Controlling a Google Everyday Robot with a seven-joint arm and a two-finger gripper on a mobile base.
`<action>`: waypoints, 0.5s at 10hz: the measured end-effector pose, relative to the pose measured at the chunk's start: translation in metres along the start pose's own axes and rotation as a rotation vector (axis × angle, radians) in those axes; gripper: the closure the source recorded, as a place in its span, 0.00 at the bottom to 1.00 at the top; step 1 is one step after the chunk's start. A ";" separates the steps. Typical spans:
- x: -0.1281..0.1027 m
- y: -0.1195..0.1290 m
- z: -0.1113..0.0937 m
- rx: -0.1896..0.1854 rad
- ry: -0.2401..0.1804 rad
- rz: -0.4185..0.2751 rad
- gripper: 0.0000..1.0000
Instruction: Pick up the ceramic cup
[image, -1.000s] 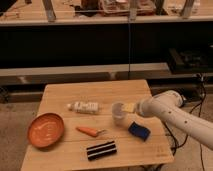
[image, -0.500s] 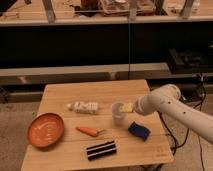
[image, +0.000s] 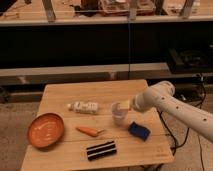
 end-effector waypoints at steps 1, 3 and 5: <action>0.004 -0.002 0.004 0.000 -0.002 -0.004 0.20; -0.008 -0.008 0.011 -0.001 -0.004 0.001 0.20; -0.016 -0.004 0.011 -0.006 -0.001 0.006 0.20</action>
